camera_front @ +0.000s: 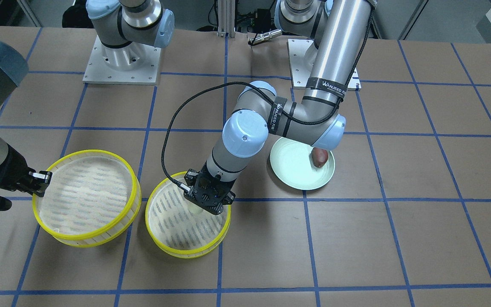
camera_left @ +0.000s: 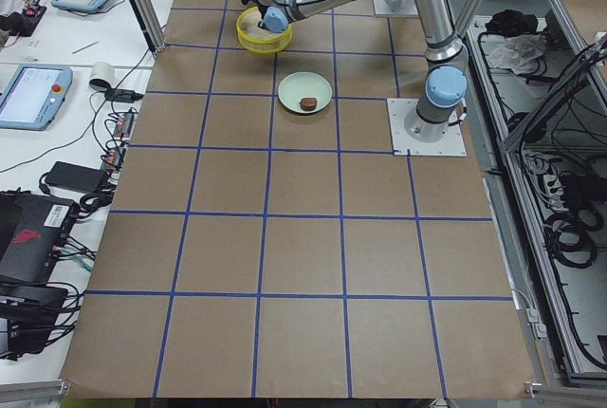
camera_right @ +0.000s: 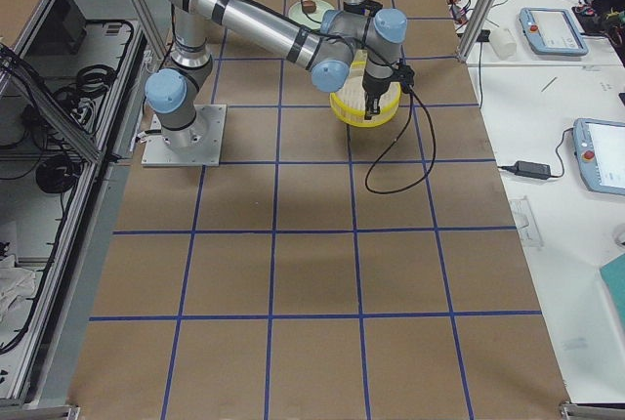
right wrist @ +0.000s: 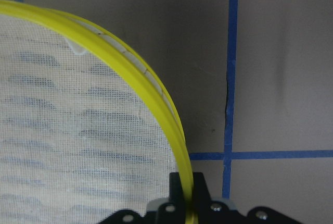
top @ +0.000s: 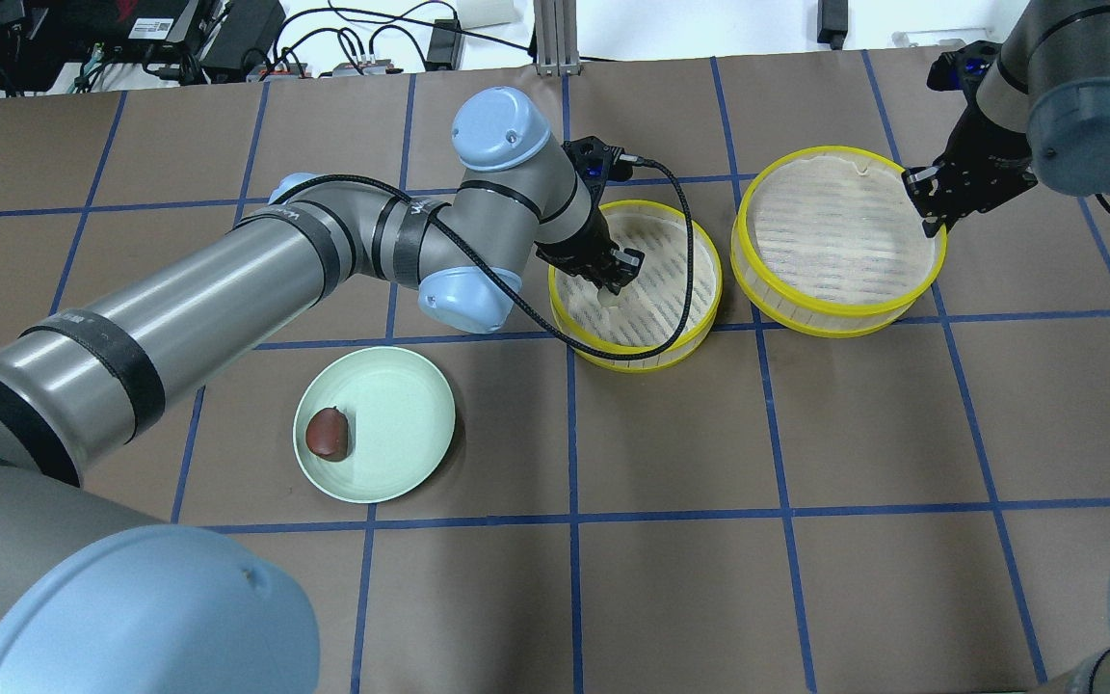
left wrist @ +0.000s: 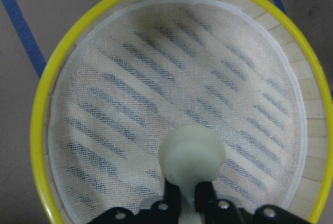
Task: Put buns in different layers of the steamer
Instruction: 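Release white bun and withdraw left gripper while right carries top tier back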
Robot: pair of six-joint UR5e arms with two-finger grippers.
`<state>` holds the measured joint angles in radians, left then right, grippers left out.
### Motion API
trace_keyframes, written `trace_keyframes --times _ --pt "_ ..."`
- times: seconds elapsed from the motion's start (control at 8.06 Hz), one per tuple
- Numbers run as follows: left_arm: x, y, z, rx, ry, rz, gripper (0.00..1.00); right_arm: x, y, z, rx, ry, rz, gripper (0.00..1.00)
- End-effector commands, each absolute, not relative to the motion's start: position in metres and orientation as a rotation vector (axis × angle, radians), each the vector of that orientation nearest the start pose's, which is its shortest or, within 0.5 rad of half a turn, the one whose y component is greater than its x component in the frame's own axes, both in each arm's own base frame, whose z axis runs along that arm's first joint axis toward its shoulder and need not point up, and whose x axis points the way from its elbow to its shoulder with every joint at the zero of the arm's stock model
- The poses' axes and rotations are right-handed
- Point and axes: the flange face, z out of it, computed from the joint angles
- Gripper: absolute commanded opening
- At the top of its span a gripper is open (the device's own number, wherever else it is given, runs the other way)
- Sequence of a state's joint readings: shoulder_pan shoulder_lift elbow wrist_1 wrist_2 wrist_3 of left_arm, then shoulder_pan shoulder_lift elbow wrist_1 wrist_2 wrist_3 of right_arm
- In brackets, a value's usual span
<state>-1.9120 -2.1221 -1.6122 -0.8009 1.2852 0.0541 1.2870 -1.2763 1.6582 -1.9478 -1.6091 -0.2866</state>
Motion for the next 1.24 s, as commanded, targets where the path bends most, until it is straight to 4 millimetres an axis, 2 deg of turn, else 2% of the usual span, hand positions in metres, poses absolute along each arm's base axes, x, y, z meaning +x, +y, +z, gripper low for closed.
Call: trace_keyframes --times 0.0,0.12,0.37,0.5,0.62,0.74,0.87,1.12 --pt "-0.376 -0.573 0.23 0.551 3.407 -0.221 1.0 -0.04 -0.599 0.324 -0.003 3.177 0.026 0.0" --pt "-0.375 -0.573 0.237 0.56 3.404 -0.241 1.0 -0.04 -0.599 0.325 0.0 3.177 0.024 0.0" --pt "-0.373 -0.568 0.266 0.565 3.394 -0.268 1.0 -0.034 -0.599 0.325 0.002 3.168 0.02 0.0" --pt "-0.365 -0.562 0.28 0.618 3.343 -0.203 1.0 -0.027 -0.599 0.328 0.01 3.166 0.013 0.0" --pt "-0.345 -0.56 0.289 0.662 3.192 -0.164 1.0 -0.008 -0.6 0.328 0.01 3.168 0.01 0.0" --pt "-0.327 -0.555 0.3 0.711 3.086 -0.092 1.0 0.021 -0.599 0.332 0.041 3.174 -0.003 0.0" --pt "-0.303 -0.553 0.312 0.742 3.043 -0.021 1.0 0.059 -0.6 0.339 0.127 3.179 -0.029 0.0" --pt "-0.247 -0.55 0.329 0.821 3.006 0.119 1.0 0.121 -0.591 0.34 0.226 3.162 -0.032 0.0"
